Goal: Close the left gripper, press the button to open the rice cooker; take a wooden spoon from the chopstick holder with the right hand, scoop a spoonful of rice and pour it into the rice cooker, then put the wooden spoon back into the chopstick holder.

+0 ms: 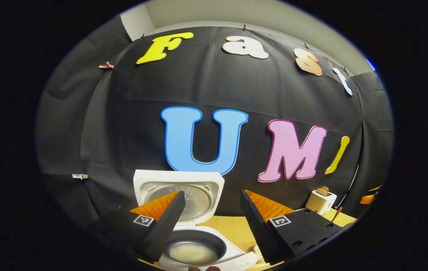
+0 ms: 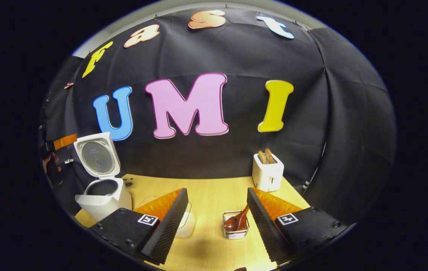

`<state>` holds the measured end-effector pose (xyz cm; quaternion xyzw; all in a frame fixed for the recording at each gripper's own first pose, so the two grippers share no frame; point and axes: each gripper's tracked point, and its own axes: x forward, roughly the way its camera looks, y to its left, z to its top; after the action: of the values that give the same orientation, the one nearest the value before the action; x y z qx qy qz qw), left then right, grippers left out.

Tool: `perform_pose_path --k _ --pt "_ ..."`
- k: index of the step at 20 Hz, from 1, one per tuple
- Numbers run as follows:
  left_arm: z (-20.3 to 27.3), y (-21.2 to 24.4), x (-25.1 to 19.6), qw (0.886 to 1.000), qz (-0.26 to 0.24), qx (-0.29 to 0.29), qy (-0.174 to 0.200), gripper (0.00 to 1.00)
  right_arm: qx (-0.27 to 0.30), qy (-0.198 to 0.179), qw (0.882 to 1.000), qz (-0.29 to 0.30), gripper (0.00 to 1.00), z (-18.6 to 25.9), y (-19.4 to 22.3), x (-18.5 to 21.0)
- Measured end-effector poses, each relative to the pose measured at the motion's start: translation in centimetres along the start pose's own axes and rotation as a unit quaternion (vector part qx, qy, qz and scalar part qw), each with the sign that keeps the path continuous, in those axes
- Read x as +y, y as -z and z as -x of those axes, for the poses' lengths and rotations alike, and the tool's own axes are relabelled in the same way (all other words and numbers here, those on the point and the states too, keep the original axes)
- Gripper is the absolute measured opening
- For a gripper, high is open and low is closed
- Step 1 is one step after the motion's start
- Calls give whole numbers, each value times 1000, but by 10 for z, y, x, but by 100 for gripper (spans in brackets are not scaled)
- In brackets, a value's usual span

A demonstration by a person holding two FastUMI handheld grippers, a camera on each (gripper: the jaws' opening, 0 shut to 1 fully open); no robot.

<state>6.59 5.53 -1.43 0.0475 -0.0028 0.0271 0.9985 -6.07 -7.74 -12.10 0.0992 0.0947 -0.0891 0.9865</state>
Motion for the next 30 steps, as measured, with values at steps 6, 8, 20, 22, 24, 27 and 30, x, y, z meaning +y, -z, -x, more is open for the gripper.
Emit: perform_pose_path --k 6,8,20,22,24,27,30 --pt "12 9 -24 1000 6 20 10 95 42 3 998 -53 98 -60 58 -39" --pt "14 11 -21 1000 1 26 0 95 54 1 995 -81 97 -78 73 -47" --pt "17 27 0 997 -13 56 -41 95 122 5 985 -119 86 -170 144 -60" --pt "16 30 5 997 -14 61 -47 95 130 5 984 -125 76 -180 153 -59" --pt "15 33 11 996 -17 65 -51 95 132 9 982 -136 69 -190 157 -60" --pt "11 38 15 996 -21 71 -53 95 134 31 982 -132 43 -199 162 -70" --pt "8 41 19 996 -17 75 -54 95 135 27 981 -139 19 -199 162 -72"
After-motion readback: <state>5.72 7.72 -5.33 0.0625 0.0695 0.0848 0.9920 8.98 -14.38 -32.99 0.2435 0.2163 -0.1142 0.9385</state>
